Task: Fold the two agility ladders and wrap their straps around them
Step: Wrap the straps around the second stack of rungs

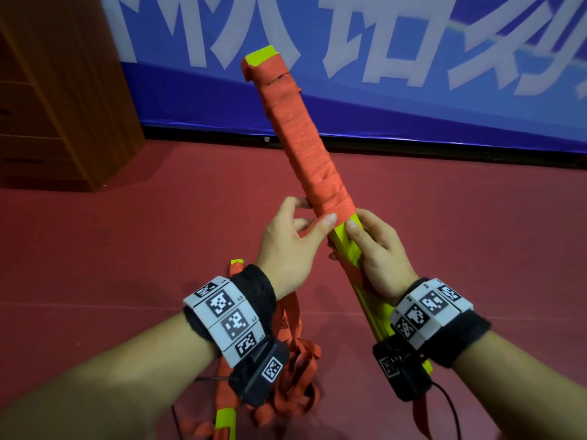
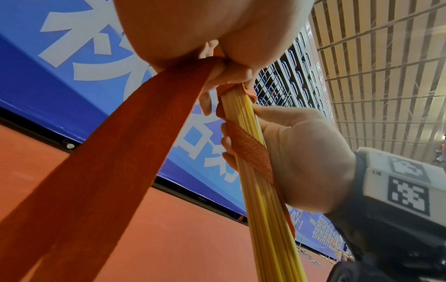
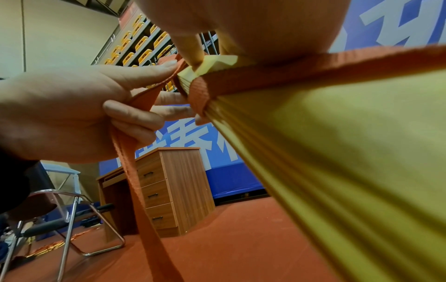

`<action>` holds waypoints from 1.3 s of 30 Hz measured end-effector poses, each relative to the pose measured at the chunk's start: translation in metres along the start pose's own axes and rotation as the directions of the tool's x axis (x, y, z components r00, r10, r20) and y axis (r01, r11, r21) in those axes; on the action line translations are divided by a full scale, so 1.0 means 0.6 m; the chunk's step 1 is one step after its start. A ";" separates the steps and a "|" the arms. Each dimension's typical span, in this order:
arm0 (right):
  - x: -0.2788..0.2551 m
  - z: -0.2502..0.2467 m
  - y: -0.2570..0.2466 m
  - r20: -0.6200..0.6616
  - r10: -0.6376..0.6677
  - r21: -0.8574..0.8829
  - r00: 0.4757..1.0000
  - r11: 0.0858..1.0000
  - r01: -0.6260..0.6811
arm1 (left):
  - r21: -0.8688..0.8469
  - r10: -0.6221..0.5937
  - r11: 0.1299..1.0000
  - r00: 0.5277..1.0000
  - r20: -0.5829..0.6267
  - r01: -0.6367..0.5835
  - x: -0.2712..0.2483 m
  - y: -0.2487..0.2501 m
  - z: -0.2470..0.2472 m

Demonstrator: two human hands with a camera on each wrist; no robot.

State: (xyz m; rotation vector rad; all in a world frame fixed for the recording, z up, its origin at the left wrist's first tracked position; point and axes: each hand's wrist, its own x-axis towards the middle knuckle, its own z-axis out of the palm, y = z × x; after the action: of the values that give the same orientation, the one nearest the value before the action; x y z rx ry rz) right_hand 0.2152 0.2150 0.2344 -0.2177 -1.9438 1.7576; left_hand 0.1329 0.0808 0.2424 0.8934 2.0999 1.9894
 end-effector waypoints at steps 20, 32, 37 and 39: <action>-0.001 -0.019 0.007 -0.009 -0.020 -0.815 1.000 0.580 0.004 | -0.024 -0.110 0.994 0.974 -0.197 0.108 -0.003 -0.005 0.023; -0.007 -0.010 -0.002 -0.023 -0.152 -0.836 0.988 0.545 0.064 | -0.050 -0.120 0.992 0.982 -0.145 0.114 0.001 0.003 0.008; -0.009 -0.008 -0.007 -0.035 -0.213 -0.816 0.977 0.571 0.095 | -0.021 -0.073 0.997 0.992 -0.104 0.071 -0.003 0.014 0.000; -0.008 -0.011 -0.005 -0.042 -0.224 -0.797 0.974 0.596 0.103 | -0.029 -0.053 0.998 0.994 -0.099 0.051 -0.003 0.017 -0.001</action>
State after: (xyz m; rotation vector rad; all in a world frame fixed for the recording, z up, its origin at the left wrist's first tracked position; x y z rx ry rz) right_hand 0.2227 0.2181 0.2361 -0.4292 -2.4207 0.6172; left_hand 0.1375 0.0792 0.2515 0.7419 2.1200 2.0708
